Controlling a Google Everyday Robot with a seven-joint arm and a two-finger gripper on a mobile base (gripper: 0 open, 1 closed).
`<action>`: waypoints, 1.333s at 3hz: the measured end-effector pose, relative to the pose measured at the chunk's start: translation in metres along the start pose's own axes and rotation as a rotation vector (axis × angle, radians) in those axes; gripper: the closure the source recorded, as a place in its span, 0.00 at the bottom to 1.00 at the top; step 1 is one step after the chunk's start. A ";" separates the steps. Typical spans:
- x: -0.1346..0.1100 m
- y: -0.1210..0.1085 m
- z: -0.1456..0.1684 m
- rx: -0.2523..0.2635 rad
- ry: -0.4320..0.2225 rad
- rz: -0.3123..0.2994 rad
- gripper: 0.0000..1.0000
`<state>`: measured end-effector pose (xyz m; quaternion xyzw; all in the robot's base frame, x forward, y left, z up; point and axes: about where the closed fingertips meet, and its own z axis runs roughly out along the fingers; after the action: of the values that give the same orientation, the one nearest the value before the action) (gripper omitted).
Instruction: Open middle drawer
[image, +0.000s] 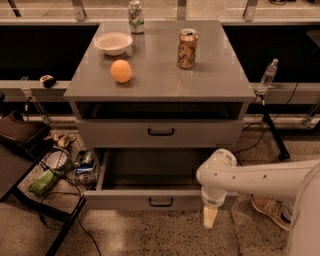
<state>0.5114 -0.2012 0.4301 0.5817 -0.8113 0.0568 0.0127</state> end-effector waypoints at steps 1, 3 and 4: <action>0.010 0.029 0.007 -0.039 0.017 0.018 0.41; 0.020 0.047 0.000 -0.063 0.033 0.027 0.87; 0.023 0.043 -0.003 -0.064 0.033 0.027 1.00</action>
Offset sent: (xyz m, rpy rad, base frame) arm -0.2325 -0.0037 -0.0064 -0.0578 0.2781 -0.1318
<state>0.4632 -0.2088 0.4316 0.5688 -0.8203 0.0408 0.0437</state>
